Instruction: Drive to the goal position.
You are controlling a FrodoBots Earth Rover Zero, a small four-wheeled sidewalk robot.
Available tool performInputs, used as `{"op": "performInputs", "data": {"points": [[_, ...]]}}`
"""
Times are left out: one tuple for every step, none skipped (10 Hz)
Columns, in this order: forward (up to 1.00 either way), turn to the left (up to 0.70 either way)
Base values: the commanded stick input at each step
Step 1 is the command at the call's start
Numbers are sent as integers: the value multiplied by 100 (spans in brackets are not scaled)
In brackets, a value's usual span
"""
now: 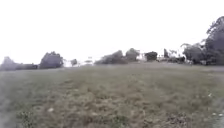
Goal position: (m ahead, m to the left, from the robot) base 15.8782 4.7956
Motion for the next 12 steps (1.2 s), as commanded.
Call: {"op": "performInputs", "data": {"points": [[50, 1], [50, 2], [50, 3], [50, 3], [50, 3], [50, 3], [50, 3], [50, 3], [50, 3], [50, 3], [50, 3], [50, 3]]}}
